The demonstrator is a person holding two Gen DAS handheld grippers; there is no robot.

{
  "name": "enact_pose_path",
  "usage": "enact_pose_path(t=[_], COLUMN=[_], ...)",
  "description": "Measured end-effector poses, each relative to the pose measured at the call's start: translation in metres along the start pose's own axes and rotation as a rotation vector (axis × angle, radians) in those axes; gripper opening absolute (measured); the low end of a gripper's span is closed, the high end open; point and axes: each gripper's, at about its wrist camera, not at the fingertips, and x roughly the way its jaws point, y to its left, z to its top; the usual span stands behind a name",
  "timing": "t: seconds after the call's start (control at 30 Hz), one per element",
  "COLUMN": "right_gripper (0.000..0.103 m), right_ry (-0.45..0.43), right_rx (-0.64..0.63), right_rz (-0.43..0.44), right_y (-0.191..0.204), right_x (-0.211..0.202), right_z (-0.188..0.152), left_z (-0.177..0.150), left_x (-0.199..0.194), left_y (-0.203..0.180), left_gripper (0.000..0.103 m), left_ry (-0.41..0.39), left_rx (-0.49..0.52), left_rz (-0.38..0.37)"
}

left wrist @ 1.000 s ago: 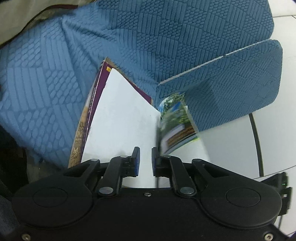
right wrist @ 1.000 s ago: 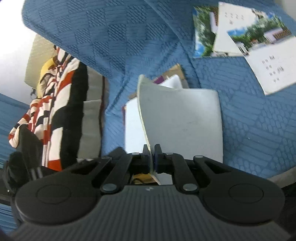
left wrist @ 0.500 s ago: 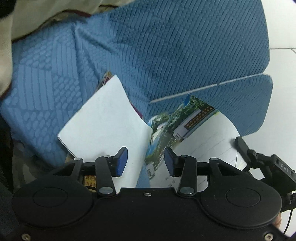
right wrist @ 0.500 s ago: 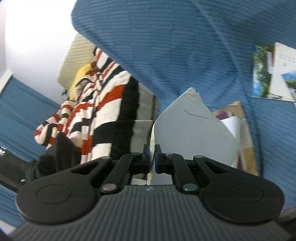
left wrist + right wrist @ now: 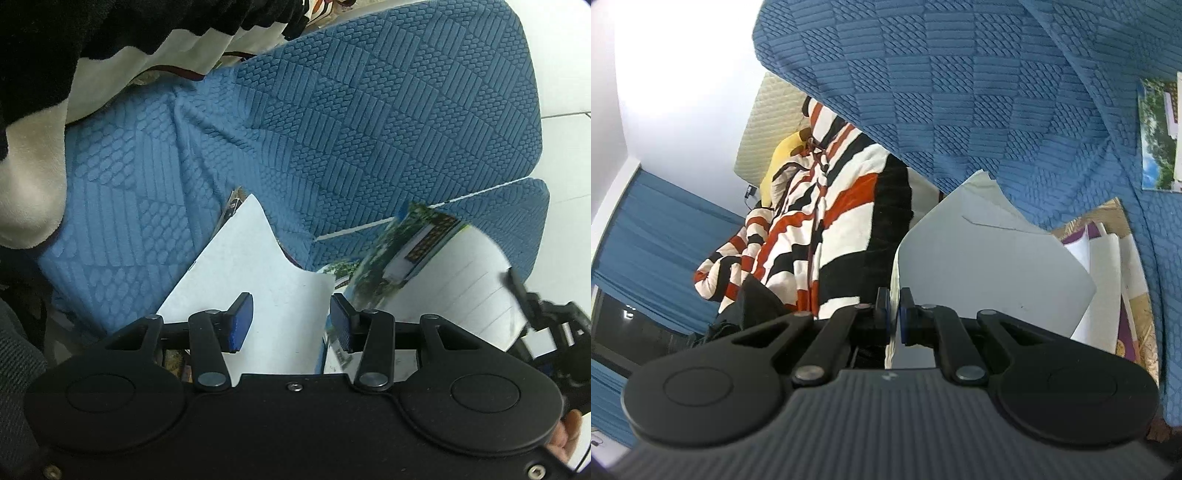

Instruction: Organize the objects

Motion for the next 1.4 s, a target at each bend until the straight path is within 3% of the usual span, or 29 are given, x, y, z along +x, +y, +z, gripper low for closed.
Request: enact_pose_path(t=[0.93,1.4], right_gripper=[0.008,0.008], right_ry=[-0.016,-0.07], right_rx=[-0.075,-0.16], right_rz=[0.032,0.035], right_y=[0.045,0.081], right_x=[-0.026,-0.046], right_z=[0.017,0.036], left_z=[0.001,0.002], left_x=[0.005,0.01], left_y=[0.006,0.009], left_gripper=[0.047,0.048], left_ry=[-0.027,-0.03], left_rx=[0.011,0.02], left_rz=[0.033,0.037])
